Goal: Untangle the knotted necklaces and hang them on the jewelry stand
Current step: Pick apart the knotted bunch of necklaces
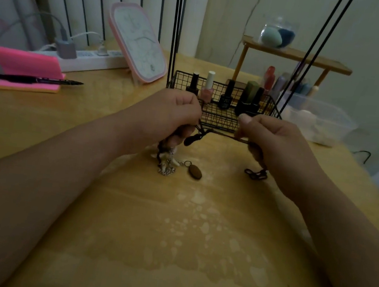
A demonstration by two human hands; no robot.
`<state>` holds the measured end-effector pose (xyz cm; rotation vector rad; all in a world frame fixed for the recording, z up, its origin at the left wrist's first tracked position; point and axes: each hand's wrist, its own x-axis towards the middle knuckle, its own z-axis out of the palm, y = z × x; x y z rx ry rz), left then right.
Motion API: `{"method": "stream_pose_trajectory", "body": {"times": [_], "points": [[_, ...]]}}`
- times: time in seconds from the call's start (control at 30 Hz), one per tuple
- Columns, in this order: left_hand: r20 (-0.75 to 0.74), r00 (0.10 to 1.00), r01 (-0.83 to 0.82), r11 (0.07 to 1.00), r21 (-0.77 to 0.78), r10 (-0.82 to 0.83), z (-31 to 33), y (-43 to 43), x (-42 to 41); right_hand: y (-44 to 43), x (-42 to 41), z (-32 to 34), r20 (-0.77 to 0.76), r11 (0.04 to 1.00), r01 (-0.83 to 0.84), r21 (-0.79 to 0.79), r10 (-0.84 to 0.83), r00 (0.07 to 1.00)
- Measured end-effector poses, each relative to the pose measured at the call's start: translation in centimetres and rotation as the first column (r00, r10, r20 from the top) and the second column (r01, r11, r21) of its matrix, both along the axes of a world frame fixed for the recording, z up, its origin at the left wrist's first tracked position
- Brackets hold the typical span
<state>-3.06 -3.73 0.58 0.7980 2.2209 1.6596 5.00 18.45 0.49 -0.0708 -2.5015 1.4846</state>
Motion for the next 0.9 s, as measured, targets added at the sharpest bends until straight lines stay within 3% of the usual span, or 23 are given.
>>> {"method": "stream_pose_trajectory", "body": {"times": [0.17, 0.33, 0.57, 0.7, 0.83, 0.9], "points": [[-0.057, 0.998, -0.041, 0.994, -0.101, 0.035, -0.4, 0.1, 0.0, 0.7, 0.5, 1.1, -0.028, 0.996, 0.016, -0.087, -0.018, 0.999], [-0.112, 0.993, -0.042, 0.990, -0.137, 0.027, -0.3, 0.2, 0.3, 1.1, 0.6, 1.7, -0.043, 0.947, 0.087, -0.308, -0.105, 0.994], [-0.173, 0.985, -0.021, 0.982, -0.189, -0.012, -0.4, 0.2, -0.1, 1.3, 0.4, 1.8, -0.001, 0.928, 0.087, -0.362, -0.094, 0.996], [-0.114, 0.986, 0.106, 0.987, -0.120, -0.120, 0.2, -0.3, 0.7, 0.9, 0.7, 2.1, -0.062, 0.927, 0.011, -0.374, -0.037, 0.997], [-0.021, 0.981, 0.172, 0.925, -0.339, -0.191, 1.1, 0.7, 0.2, 0.6, 0.8, 2.3, -0.123, 0.907, -0.019, -0.422, -0.036, 0.992], [-0.079, 0.988, 0.100, 0.947, -0.304, -0.130, 0.7, 0.2, -0.8, 0.6, 0.8, 2.3, -0.148, 0.900, -0.018, -0.436, -0.052, 0.988]]}}
